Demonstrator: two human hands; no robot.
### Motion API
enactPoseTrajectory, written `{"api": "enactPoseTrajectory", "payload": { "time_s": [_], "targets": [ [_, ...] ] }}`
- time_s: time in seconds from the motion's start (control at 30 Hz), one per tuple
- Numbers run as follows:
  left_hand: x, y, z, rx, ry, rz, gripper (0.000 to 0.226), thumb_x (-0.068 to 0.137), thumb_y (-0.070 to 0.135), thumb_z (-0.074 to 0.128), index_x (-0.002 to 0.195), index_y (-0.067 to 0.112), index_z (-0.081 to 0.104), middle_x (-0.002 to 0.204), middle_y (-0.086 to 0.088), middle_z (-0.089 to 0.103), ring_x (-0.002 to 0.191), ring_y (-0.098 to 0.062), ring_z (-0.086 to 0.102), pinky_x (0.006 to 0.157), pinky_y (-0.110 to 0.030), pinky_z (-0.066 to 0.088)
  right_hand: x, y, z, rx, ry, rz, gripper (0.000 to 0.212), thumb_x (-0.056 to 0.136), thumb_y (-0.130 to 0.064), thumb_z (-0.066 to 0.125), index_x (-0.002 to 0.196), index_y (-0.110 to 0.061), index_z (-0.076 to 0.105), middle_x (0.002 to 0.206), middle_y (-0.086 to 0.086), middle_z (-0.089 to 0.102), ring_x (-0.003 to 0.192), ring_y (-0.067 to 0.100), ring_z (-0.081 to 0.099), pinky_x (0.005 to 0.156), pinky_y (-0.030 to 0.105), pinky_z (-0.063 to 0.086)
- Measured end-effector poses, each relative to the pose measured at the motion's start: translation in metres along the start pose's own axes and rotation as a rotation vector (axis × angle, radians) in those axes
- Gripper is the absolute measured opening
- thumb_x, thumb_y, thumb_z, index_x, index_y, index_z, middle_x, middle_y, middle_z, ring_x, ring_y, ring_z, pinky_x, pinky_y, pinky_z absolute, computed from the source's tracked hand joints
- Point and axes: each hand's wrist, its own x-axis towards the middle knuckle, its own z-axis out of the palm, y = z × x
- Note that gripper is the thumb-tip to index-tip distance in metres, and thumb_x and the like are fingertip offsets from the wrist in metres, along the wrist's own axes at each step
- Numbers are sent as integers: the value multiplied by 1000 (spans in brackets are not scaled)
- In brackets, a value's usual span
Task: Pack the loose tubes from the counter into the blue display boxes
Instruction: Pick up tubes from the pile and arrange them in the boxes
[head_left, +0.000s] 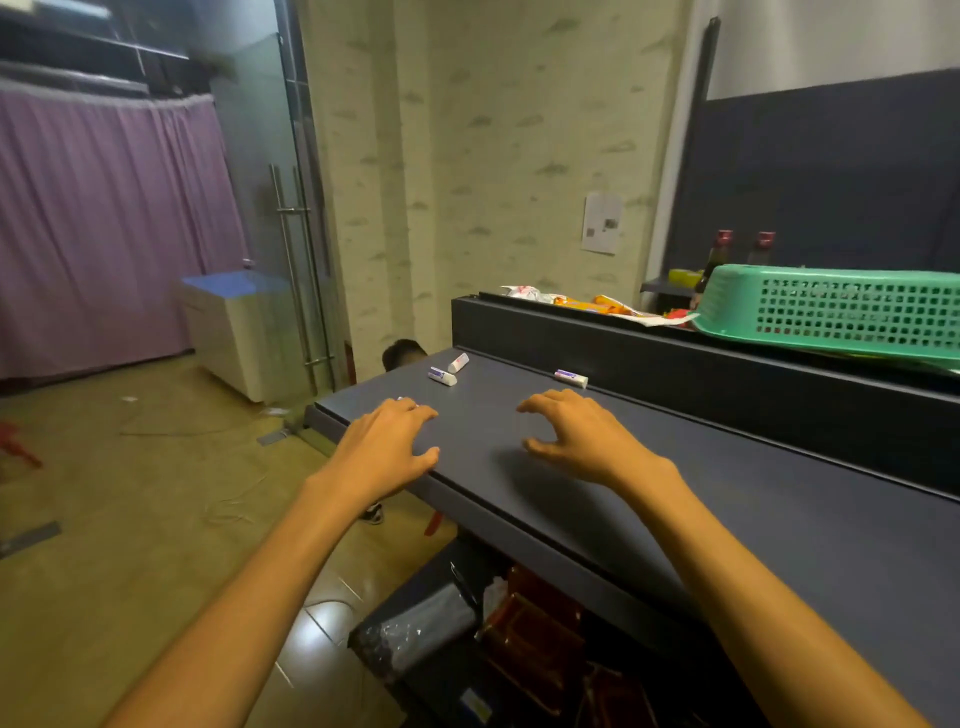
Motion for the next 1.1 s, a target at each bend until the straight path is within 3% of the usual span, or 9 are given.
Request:
{"api": "enactPoseTrajectory", "payload": {
  "time_s": [0.13, 0.47, 0.7, 0.9, 1.1],
  "targets": [
    [42, -47, 10, -26, 9, 38, 51, 92, 40, 56, 139, 25, 45, 137, 2, 50, 126, -17, 45, 95, -32, 43, 45, -7, 14, -17, -14, 32, 49, 93, -38, 59, 138, -23, 46, 142, 2, 48, 129, 21, 44, 105, 39, 41],
    [147, -134, 37, -122, -9, 249, 48, 89, 38, 62, 134, 25, 52, 131, -1, 57, 117, -20, 54, 97, -39, 48, 115, -29, 39, -16, -4, 270, 48, 93, -35, 60, 137, -23, 48, 141, 1, 50, 126, 18, 47, 104, 38, 43],
    [200, -136, 64, -179, -129, 392, 46, 91, 31, 62, 135, 25, 51, 131, 0, 57, 116, -19, 55, 97, -31, 44, 130, -27, 49, -50, -11, 405, 47, 93, -33, 61, 137, -24, 48, 141, 0, 49, 128, 18, 46, 105, 36, 42],
    [233, -129, 84, -236, -198, 428, 40, 92, 22, 60, 132, 22, 56, 129, -4, 61, 115, -24, 58, 98, -39, 46, 138, -13, 52, -55, 8, 455, 47, 92, -34, 61, 136, -23, 50, 139, -2, 51, 125, 17, 49, 103, 36, 44],
    [251, -124, 84, -181, -230, 450, 33, 91, 25, 64, 123, 26, 62, 116, -3, 66, 105, -22, 61, 95, -37, 48, 147, 0, 49, -25, 38, 443, 46, 93, -33, 61, 137, -22, 49, 138, -1, 52, 124, 14, 48, 102, 29, 41]
  ]
}}
